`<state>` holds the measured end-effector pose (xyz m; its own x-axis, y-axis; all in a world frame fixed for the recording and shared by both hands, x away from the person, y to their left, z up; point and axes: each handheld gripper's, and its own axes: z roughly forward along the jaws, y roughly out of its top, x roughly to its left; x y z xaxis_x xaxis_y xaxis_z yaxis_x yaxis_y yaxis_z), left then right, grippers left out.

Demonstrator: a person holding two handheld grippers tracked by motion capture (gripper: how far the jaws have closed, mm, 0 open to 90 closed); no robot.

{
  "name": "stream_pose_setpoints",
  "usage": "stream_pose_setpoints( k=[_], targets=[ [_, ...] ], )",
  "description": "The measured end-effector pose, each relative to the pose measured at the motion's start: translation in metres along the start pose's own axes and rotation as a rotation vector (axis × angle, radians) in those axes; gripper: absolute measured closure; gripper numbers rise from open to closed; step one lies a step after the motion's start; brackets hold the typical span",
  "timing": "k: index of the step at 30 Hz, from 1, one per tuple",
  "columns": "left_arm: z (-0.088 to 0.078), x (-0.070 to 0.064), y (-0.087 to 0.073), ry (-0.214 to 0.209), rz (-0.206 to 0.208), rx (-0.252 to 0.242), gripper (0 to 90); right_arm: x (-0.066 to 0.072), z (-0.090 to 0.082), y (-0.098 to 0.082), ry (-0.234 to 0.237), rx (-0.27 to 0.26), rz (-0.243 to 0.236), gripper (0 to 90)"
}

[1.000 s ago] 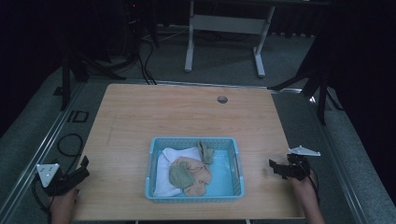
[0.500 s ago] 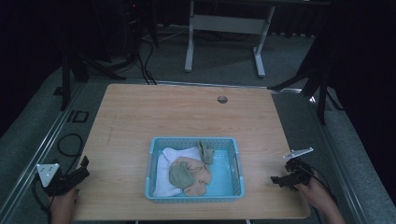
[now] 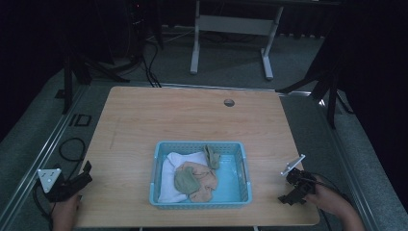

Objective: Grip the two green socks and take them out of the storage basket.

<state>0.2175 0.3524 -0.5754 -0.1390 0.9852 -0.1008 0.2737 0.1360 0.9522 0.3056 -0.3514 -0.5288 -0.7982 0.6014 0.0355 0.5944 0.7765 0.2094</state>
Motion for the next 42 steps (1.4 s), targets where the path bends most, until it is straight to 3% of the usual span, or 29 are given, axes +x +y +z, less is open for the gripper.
stream_pose_setpoints(
  k=[7, 18, 31, 42],
  targets=[
    [0.0, 0.0, 0.0, -0.002, 0.0, 0.001, 0.7, 0.006, -0.005, 0.015, 0.008, 0.111, -0.124, 14.2],
    [0.0, 0.0, 0.0, -0.005, 0.003, -0.001, 0.7, 0.017, -0.021, 0.045, 0.01, 0.16, -0.254, 14.4],
    [0.0, 0.0, 0.0, -0.008, 0.004, 0.0, 0.7, 0.028, -0.036, 0.076, 0.02, 0.181, -0.337, 15.8],
    [0.0, 0.0, 0.0, -0.011, 0.003, -0.001, 0.7, 0.043, -0.059, 0.108, 0.031, 0.141, -0.427, 16.7]
  ],
)
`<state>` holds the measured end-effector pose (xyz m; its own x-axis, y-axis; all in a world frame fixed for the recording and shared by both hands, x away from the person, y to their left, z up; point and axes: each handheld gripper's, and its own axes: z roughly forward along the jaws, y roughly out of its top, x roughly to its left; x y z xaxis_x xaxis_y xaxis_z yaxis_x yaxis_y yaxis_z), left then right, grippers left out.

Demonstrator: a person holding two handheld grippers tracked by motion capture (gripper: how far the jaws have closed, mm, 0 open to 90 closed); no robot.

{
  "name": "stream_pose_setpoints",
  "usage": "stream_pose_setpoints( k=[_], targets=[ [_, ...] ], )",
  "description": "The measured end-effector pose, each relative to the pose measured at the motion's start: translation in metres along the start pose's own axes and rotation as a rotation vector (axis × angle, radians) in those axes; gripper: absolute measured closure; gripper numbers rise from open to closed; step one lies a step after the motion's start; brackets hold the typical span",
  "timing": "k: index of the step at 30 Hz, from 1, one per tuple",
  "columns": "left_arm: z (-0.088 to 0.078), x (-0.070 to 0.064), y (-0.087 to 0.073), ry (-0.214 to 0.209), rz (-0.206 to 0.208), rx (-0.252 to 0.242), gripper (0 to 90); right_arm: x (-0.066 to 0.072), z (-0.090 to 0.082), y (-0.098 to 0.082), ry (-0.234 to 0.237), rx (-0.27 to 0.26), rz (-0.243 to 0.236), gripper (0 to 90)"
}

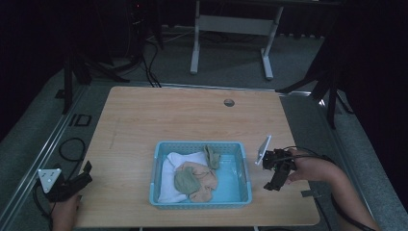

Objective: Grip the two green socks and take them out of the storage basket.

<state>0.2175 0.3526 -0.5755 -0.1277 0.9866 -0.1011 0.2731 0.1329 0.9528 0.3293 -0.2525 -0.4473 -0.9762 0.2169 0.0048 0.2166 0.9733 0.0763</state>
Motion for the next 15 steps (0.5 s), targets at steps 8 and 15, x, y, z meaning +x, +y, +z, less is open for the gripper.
stream_pose_setpoints(
  k=[8, 15],
  targets=[
    [0.0, 0.0, 0.0, -0.003, -0.001, 0.001, 0.7, 0.007, -0.008, 0.032, 0.005, 0.002, -0.072, 17.1],
    [0.0, 0.001, 0.0, -0.006, -0.003, 0.001, 0.7, 0.012, -0.007, 0.059, 0.009, 0.017, -0.139, 17.7]
  ],
)
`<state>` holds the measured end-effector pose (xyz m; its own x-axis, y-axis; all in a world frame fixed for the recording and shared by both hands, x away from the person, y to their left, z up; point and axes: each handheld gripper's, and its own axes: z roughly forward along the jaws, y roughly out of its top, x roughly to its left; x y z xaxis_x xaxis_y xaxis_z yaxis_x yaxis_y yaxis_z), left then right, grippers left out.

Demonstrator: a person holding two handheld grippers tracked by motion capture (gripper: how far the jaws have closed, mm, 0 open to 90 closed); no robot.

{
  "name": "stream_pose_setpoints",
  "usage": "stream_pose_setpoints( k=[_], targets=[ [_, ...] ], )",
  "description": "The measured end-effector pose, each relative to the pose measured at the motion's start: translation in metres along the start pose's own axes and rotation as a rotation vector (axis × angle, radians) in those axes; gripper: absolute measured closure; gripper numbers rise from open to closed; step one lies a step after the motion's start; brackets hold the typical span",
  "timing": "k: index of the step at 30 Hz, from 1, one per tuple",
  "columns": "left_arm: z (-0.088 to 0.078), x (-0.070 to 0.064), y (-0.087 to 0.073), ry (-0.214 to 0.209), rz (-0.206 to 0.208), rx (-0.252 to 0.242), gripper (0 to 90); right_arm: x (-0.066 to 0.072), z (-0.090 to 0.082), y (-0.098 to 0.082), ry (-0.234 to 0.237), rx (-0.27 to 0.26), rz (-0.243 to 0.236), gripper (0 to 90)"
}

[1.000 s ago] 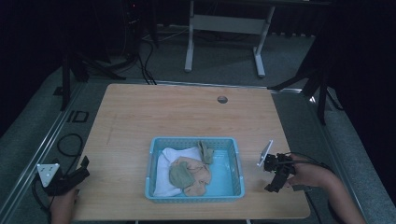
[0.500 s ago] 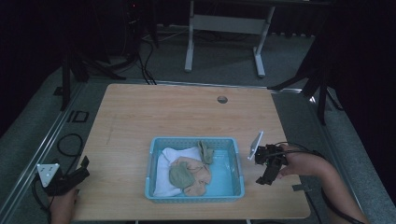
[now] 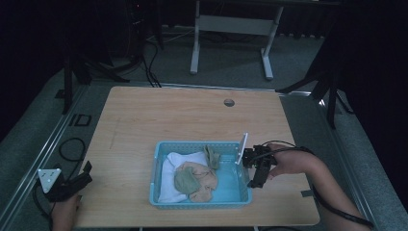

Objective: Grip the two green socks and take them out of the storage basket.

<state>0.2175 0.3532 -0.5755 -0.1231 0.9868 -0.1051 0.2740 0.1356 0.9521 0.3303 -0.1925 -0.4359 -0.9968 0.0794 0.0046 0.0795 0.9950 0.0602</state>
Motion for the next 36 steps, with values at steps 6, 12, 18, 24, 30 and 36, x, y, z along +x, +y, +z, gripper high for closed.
stream_pose_setpoints(
  k=[6, 12, 18, 24, 30, 36],
  targets=[
    [0.0, 0.0, 0.0, -0.001, -0.001, -0.001, 0.7, -0.001, 0.003, 0.021, 0.007, 0.004, -0.031, 17.7],
    [0.0, 0.0, 0.0, -0.004, 0.0, -0.001, 0.7, -0.001, 0.008, 0.038, 0.019, 0.009, -0.065, 17.7],
    [0.0, 0.0, 0.0, -0.006, 0.0, 0.0, 0.7, 0.0, 0.01, 0.052, 0.028, 0.008, -0.095, 19.9],
    [0.0, 0.0, 0.0, -0.007, 0.0, -0.001, 0.7, 0.001, 0.014, 0.068, 0.027, 0.01, -0.123, 19.9],
    [0.0, 0.0, 0.0, -0.009, -0.001, -0.001, 0.7, 0.005, 0.019, 0.087, 0.038, -0.006, -0.149, 19.9],
    [0.0, 0.001, 0.0, -0.011, -0.002, -0.002, 0.7, 0.007, 0.022, 0.104, 0.037, -0.017, -0.185, 22.1]
  ],
)
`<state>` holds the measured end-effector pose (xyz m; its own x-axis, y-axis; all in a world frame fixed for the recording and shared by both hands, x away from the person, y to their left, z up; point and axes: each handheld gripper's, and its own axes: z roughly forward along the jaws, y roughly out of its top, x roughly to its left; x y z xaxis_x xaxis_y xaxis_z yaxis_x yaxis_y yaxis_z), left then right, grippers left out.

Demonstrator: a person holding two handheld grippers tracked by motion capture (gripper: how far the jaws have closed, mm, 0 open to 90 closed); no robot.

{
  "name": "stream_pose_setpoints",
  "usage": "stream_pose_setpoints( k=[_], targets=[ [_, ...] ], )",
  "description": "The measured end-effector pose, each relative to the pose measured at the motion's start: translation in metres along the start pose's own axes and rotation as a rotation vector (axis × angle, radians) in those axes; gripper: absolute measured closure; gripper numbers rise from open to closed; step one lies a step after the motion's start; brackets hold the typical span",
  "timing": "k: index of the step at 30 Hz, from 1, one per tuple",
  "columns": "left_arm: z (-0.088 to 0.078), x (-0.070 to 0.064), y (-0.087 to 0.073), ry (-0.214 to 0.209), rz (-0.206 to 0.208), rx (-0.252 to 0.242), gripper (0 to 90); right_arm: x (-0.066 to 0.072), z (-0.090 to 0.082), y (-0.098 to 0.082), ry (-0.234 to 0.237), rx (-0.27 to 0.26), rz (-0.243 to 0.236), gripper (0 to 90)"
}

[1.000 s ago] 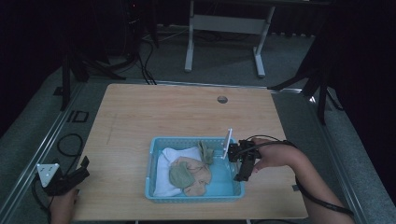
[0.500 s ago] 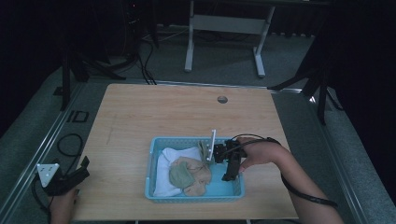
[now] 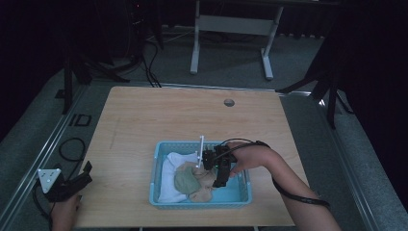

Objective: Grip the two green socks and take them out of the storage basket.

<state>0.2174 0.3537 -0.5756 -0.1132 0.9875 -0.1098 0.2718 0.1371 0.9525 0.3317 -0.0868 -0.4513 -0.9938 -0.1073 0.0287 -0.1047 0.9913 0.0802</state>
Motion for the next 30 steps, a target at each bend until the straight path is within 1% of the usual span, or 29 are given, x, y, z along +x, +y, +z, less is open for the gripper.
stream_pose_setpoints(
  k=[5, 7, 9, 12, 15, 16, 18, 20, 22, 27, 30],
  targets=[
    [0.0, 0.0, 0.0, -0.001, -0.001, -0.001, 0.7, -0.001, 0.003, 0.015, -0.005, -0.011, -0.032, 23.2],
    [0.0, 0.0, 0.0, -0.003, 0.0, 0.0, 0.7, -0.002, 0.005, 0.022, -0.005, -0.009, -0.037, 23.3],
    [0.0, 0.0, 0.0, -0.002, 0.001, 0.001, 0.7, -0.003, 0.007, 0.028, -0.013, -0.009, -0.056, 25.7],
    [0.0, 0.0, 0.0, -0.003, 0.0, 0.001, 0.7, -0.005, 0.01, 0.037, -0.011, -0.011, -0.068, 25.9],
    [0.0, 0.0, 0.0, -0.004, 0.0, 0.0, 0.7, -0.005, 0.011, 0.04, -0.01, -0.012, -0.073, 25.9],
    [0.0, 0.0, 0.0, -0.004, 0.001, 0.001, 0.7, -0.006, 0.015, 0.047, -0.009, -0.002, -0.085, 25.9],
    [0.0, 0.0, 0.0, -0.005, 0.001, 0.001, 0.7, -0.007, 0.017, 0.051, -0.014, 0.007, -0.094, 25.9],
    [0.0, 0.0, 0.0, -0.005, 0.0, 0.001, 0.7, -0.008, 0.019, 0.054, -0.02, 0.015, -0.096, 25.9],
    [0.0, 0.0, 0.0, -0.005, 0.001, 0.001, 0.7, -0.01, 0.02, 0.057, -0.024, 0.011, -0.099, 25.8],
    [0.0, 0.0, 0.0, -0.005, 0.0, 0.001, 0.7, -0.013, 0.024, 0.064, -0.023, 0.016, -0.101, 25.9],
    [0.0, 0.0, 0.0, -0.008, 0.003, 0.006, 0.7, -0.015, 0.029, 0.07, -0.023, 0.028, -0.101, 29.0]
  ],
)
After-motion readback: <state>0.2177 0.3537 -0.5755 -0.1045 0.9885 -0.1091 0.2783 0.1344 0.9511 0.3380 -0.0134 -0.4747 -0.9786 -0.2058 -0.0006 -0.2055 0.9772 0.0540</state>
